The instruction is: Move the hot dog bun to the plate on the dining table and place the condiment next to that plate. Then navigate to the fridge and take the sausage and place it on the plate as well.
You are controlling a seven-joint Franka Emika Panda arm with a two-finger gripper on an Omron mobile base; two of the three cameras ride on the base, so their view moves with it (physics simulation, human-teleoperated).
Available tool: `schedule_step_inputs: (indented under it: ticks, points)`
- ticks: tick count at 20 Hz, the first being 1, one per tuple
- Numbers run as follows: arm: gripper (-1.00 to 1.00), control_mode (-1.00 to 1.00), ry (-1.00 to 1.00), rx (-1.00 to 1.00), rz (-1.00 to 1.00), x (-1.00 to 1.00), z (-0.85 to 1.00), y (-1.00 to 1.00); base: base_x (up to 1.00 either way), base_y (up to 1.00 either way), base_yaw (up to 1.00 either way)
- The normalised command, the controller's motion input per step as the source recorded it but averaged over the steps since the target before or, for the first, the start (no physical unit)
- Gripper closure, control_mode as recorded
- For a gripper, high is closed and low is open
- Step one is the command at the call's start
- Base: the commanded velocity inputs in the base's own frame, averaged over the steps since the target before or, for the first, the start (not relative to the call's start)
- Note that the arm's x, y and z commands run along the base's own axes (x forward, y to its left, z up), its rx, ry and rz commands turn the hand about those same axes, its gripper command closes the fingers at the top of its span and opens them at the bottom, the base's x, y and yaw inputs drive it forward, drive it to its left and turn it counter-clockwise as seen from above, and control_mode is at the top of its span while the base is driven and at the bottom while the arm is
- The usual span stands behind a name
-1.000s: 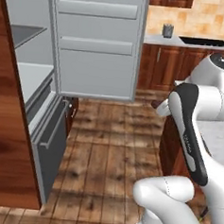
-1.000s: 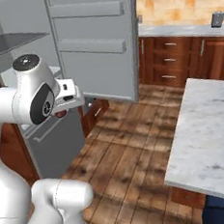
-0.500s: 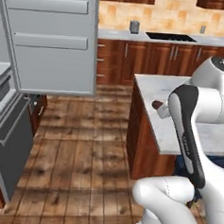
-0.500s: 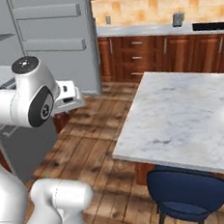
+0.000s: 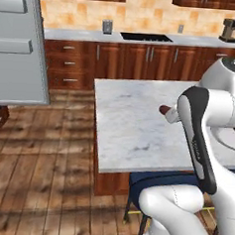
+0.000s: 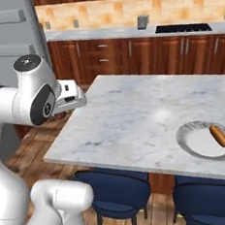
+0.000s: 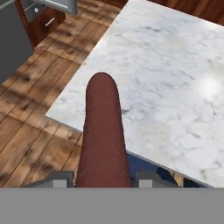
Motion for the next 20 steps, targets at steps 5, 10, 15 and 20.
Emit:
schedule_step_inputs:
  ticks: [5, 10, 15, 20]
  points:
    - [1.0, 1.0, 0.0, 0.0, 0.0, 0.0, 0.0, 0.0, 0.09, -1.0, -0.16]
    - [1.0, 1.0, 0.0, 0.0, 0.0, 0.0, 0.0, 0.0, 0.41, -1.0, -0.17]
    - [1.0, 1.0, 0.0, 0.0, 0.0, 0.0, 0.0, 0.0, 0.78, -0.66, -0.17]
    - [1.0, -1.0, 0.21, 0.09, -0.19, 0.77, -0.44, -0.3, 0.0, 0.0, 0.0]
